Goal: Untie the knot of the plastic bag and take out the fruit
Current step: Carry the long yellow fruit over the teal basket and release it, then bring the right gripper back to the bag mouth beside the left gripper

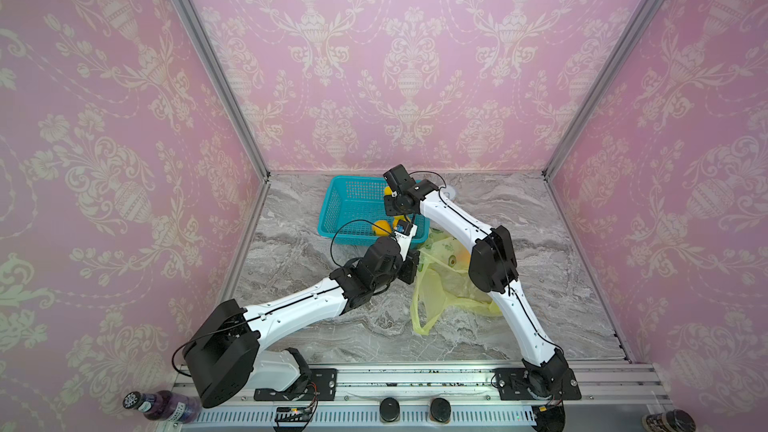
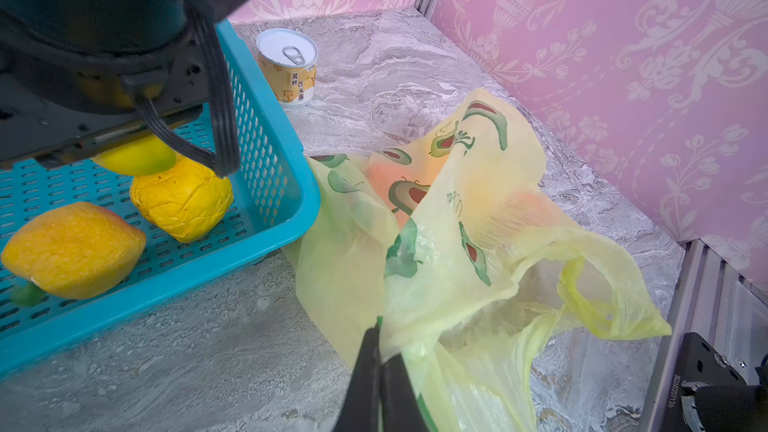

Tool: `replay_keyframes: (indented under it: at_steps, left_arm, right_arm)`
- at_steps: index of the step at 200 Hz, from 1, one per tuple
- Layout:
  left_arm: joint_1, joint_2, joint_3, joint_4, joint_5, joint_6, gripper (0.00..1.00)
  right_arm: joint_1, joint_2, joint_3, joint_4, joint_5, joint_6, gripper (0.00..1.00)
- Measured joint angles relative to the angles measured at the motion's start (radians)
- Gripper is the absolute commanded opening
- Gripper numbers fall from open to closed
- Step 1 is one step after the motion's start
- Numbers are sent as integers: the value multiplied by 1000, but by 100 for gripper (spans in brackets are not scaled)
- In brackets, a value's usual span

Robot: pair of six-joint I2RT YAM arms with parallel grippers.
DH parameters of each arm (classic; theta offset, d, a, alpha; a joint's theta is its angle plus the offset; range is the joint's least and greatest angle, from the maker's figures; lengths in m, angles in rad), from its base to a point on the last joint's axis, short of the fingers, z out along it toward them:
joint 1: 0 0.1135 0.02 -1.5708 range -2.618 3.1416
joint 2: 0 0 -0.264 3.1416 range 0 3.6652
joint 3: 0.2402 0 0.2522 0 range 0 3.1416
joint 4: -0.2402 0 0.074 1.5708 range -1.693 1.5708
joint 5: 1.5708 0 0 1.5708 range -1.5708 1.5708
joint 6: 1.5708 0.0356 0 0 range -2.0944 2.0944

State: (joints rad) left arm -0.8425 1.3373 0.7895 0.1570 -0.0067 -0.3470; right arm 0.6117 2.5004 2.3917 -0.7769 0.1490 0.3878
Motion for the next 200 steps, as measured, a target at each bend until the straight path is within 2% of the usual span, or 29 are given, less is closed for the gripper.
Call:
replay_keyframes:
  at_steps: [20, 33, 40, 59, 82, 107, 127, 169, 200]
  left_arm:
    - [0, 0, -1, 0, 0, 1, 0]
    - [0, 0, -1, 1, 1, 1, 0]
    - [0, 0, -1, 2, 1, 1, 0]
    - [0, 0, -1, 3, 1, 1, 0]
    - [0, 3, -1, 3, 0, 1, 0]
    - [0, 16, -1, 3, 0, 1, 0]
    - [0, 20, -1, 2, 0, 1, 0]
    - [0, 39, 1, 3, -1, 9, 0]
    - [0, 48, 1, 2, -4, 16, 0]
  right_arm:
    - [-10, 5, 3, -16, 0, 0, 37]
    - [-16, 5, 2, -24, -1, -1, 57]
    - [-19, 5, -1, -24, -3, -7, 64]
    - [-27, -7, -49, 2, -13, -20, 75]
    - [-27, -61, -175, 46, -31, -22, 84]
    - [-23, -171, -309, 78, -50, -25, 87]
    - [-20, -316, -425, 124, -57, -26, 88]
    - [-18, -780, -804, 281, -34, -25, 88]
    - [-7, -1134, -1133, 394, 9, -16, 78]
